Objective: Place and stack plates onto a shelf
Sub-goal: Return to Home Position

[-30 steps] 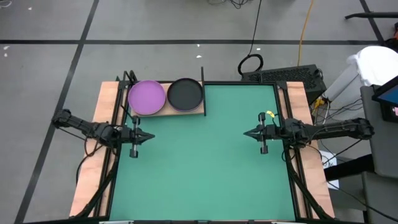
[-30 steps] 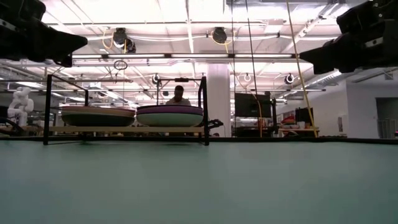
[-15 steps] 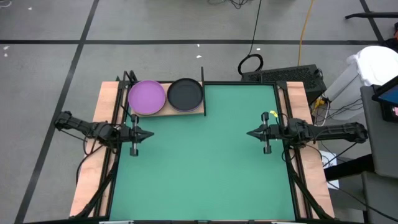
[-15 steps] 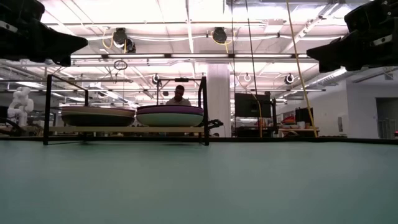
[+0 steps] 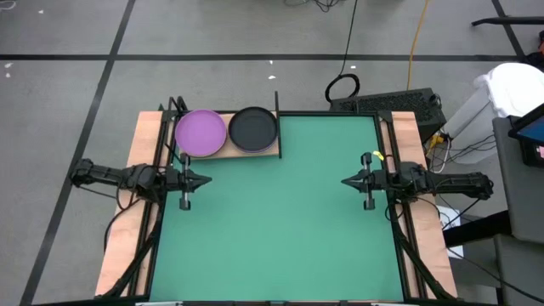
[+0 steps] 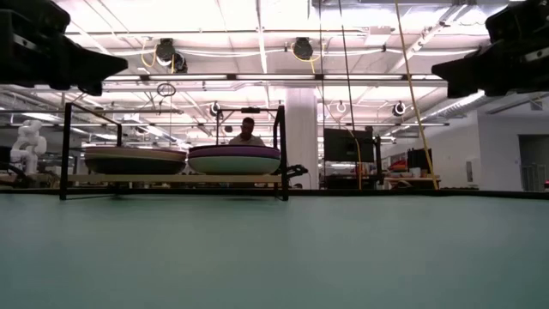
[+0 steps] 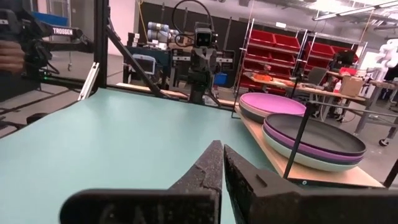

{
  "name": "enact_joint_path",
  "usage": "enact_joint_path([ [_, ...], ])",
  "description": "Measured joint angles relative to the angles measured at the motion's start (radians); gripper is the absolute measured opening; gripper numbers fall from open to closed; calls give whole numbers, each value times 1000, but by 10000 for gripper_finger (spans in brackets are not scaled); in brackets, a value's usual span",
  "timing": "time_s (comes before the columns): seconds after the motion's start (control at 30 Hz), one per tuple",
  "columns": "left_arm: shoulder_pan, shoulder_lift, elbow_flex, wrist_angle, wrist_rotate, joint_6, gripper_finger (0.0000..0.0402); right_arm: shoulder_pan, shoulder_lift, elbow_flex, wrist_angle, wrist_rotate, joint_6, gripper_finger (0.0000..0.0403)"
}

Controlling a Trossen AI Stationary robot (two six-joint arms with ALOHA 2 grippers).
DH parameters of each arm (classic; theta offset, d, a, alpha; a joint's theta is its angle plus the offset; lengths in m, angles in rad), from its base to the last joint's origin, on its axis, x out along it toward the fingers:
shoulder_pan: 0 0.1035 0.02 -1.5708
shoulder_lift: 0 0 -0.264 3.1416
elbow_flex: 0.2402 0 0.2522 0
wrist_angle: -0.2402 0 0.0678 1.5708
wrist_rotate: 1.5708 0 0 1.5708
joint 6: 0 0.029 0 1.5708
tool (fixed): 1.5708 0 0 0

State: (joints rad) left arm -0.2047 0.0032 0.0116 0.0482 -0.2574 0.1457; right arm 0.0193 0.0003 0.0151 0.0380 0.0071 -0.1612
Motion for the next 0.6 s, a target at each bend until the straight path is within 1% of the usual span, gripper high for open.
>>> enact_joint_path([
  [0.3, 31, 0, 0, -2, 18, 22, 1, 0, 1, 0, -3, 0, 7, 0],
  [0.6, 61, 0, 0, -6, 35, 45, 1, 0, 1, 0, -4, 20, -36, 0],
])
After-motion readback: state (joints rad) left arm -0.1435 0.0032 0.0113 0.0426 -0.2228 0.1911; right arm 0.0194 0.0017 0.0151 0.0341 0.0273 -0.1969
